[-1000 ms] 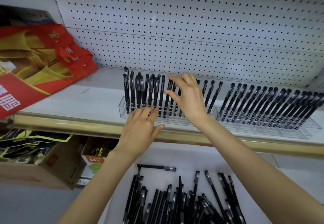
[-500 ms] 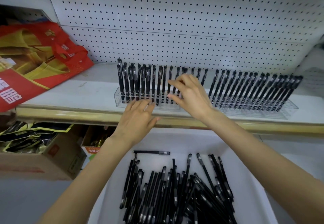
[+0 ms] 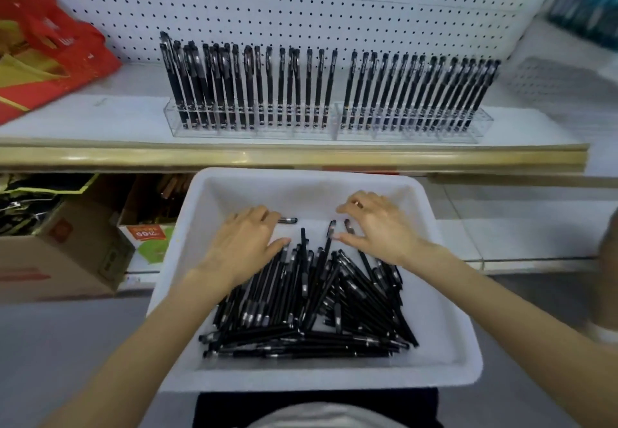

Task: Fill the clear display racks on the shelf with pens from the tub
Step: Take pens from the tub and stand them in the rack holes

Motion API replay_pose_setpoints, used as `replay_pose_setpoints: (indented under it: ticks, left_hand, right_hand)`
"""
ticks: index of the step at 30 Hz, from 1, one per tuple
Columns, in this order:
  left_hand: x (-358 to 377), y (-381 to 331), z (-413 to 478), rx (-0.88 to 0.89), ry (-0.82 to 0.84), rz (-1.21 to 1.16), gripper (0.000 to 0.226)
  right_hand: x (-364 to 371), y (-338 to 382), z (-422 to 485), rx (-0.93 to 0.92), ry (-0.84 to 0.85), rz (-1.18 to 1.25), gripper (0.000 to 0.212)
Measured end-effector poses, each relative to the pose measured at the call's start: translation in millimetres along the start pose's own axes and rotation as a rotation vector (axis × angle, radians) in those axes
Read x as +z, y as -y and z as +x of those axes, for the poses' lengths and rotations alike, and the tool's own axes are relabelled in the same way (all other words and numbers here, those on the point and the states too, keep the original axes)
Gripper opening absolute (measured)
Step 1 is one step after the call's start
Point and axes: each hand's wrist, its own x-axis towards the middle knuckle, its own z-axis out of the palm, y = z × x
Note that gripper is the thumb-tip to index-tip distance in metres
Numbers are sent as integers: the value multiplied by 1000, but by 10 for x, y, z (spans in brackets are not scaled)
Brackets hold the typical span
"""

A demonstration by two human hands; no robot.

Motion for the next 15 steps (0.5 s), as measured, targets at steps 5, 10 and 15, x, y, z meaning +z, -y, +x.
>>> replay_pose_setpoints:
  ticks: [5,10,15]
  left_hand:
    - [352,-125,-40,-11,103,1,57]
    - [581,-225,71,-81,194,-187,64]
    - [754,-298,265,-230,204,-347,66]
  right_hand:
    - [365,-102,-377,277,122,202,63]
    - [516,-131,-509,552,105,443,71]
    - [600,-103,-438,674,128,635,76]
